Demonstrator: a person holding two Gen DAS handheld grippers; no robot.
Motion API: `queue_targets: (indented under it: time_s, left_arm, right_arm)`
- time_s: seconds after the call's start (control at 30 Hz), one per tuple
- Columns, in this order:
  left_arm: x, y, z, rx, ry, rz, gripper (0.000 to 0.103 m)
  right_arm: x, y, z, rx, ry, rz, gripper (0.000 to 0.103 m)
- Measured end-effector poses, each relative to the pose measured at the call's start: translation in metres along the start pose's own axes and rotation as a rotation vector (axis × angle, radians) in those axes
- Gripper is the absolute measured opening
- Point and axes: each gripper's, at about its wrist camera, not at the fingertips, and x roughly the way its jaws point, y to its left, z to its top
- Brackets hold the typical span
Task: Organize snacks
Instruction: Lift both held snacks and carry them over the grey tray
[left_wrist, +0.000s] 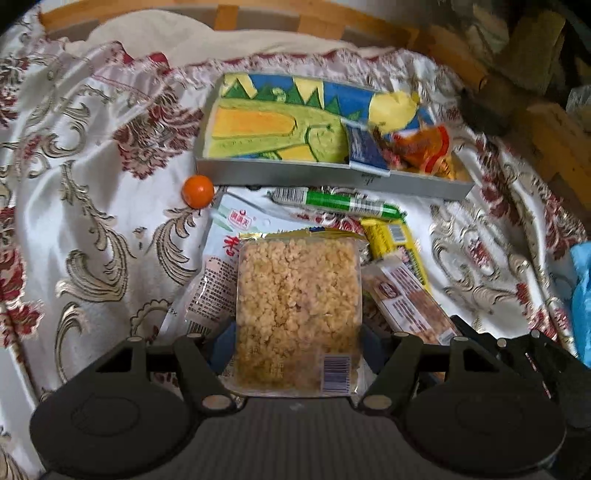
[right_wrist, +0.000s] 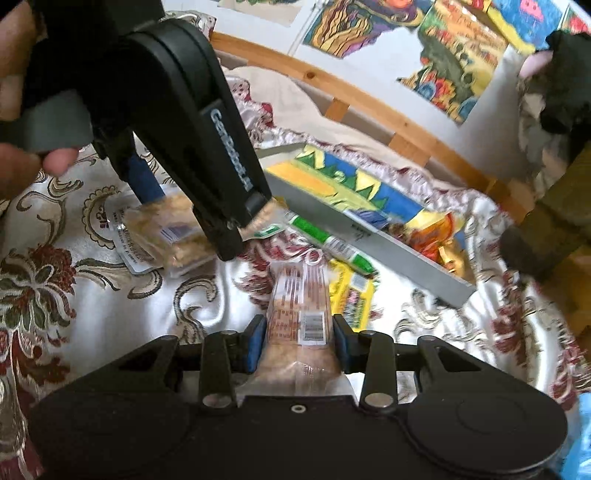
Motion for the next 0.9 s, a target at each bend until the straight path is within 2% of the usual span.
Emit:
queue_targets:
  time_s: [0.2, 0.47, 0.6, 0.7, 0.9]
  left_arm:
    - [-0.021, -0.010, -0.003, -0.007, -0.067, -0.008, 0.072]
    - [-0.041, -0.020, -0.002, 0.003, -0.186, -0.007, 0.072]
    - [-0.042, -0.018, 0.018, -0.004, -0.255, 0.008, 0.072]
    - [-0.040, -0.016, 0.039, 0.010, -0.321, 0.052, 0.072]
    - [-0.031, 0.001, 0.080, 0.003, -0.526, 0.132, 0.072]
  right_arm:
    - [-0.019, -0.005, -0.005, -0.055, -0.031, -0.049, 0.039]
    - [-0.039, -0.013, -0.005, -0.117, -0.121, -0.123, 0.039]
    - [-0.037, -0.019, 0.004, -0.103, -0.159, -0.137, 0.039]
    - [-0.034, -0.025, 0.015, -0.112, -0.196, -0.155, 0.039]
    - [-0.003, -0.052, 0.054, -0.111, -0.255, -0.169, 0.039]
